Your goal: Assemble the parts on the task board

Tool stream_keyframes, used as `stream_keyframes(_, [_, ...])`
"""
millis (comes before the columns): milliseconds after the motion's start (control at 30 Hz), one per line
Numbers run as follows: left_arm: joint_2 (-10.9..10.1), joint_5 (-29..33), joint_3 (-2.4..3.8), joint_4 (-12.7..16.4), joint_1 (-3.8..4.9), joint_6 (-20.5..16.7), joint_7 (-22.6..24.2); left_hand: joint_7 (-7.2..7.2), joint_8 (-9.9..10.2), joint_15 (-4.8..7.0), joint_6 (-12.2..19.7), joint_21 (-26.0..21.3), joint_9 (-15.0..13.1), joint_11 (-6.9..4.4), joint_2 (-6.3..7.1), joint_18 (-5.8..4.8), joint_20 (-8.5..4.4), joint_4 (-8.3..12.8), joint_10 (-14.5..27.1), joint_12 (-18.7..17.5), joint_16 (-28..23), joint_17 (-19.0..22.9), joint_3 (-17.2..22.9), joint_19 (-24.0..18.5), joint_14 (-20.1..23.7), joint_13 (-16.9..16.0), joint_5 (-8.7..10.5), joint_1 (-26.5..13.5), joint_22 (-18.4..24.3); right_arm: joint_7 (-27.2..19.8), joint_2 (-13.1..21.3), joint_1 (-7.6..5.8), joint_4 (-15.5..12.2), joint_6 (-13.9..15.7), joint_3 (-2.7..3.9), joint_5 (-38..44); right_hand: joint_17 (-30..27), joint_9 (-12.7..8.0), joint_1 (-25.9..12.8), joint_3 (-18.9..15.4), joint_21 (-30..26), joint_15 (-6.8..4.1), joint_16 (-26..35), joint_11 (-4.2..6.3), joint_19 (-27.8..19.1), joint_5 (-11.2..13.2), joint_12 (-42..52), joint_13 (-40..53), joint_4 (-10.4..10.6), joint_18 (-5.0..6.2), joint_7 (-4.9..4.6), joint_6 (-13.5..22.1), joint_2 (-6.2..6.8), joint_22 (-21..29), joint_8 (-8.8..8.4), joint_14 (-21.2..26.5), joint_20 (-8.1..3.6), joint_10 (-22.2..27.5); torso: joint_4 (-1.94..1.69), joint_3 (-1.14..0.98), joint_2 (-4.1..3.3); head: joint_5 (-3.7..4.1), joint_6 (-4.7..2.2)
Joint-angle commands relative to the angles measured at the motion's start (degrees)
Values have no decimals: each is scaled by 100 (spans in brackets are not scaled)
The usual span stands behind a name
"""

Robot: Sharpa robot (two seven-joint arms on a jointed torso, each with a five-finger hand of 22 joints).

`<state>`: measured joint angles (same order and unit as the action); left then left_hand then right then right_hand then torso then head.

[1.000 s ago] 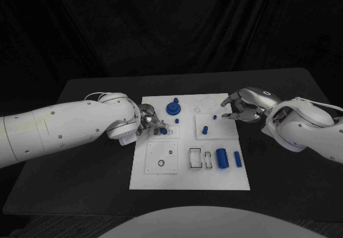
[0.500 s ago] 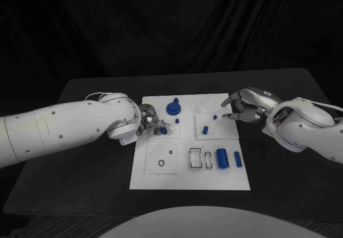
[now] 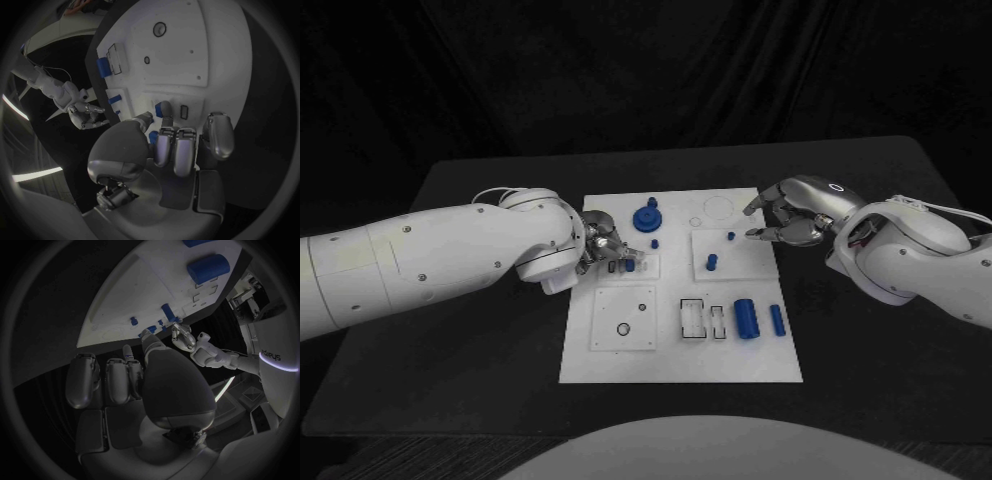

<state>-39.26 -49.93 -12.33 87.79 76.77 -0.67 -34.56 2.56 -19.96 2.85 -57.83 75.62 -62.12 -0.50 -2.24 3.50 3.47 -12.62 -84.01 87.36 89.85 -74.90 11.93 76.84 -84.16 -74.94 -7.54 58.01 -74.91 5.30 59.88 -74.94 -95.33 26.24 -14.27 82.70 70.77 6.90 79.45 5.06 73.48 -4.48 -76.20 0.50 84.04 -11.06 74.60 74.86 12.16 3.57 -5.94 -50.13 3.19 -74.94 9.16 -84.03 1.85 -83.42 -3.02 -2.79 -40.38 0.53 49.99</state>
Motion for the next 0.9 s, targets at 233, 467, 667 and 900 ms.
stream_keyframes(233, [0, 14, 4, -6, 2, 214, -3, -23, -64, 35, 51, -14, -56, -51, -50, 69, -11, 41, -353, 23, 15, -1510, -12, 59, -584, -1295, -153, 143, -722, 4, 5, 15, 1, 29, 3, 6, 1, -8, 24, 6, 30, 58, -36, -56, 106, -34, -26, -254, -35, -31, 3, -51, -28, -1076, 1, -287, 44, 0, -13, 1, -3, 15, 1])
stream_keyframes(467, [-54, 14, 5, 35, 4, 190, -64, -32, -92, 41, 42, 23, -82, -58, -43, 58, -16, 65, -381, 50, 15, -1510, -21, 97, -584, -1317, -188, 179, -747, -5, 0, 16, 9, 35, 3, 5, -2, -10, 10, 4, 23, 60, -35, -59, 104, -38, -21, -250, -25, -30, 1, -54, -35, -1074, 0, -287, 45, -2, -11, 4, 1, -22, 1])
stream_keyframes(667, [-160, 13, 6, 172, 79, 190, -142, -70, -228, 79, -3, 144, -197, -98, 9, 25, -49, 113, -534, 199, 15, -1510, -101, 230, -584, -1448, -142, 268, -829, -4, 0, 17, 3, 38, 3, 5, 2, -11, 0, 1, 30, 60, -38, -60, 106, -38, -27, -257, -19, -31, 0, -54, -36, -1076, -1, -287, 46, 0, 3, 3, -5, -38, 1])
stream_keyframes(900, [-389, 14, 7, 340, 382, 65, 68, -89, -501, 99, 72, 327, -482, -116, 35, -29, -79, 2, -599, 264, 15, -1510, -364, 411, -584, -1506, 149, 313, -965, -232, 8, 16, -4, 321, 3, 5, 36, -9, -11, -9, 61, 69, -66, -73, 115, -33, 8, -222, -17, -37, 9, -98, -28, -1084, 16, -293, 51, -19, -8, -6, -12, -65, 1])
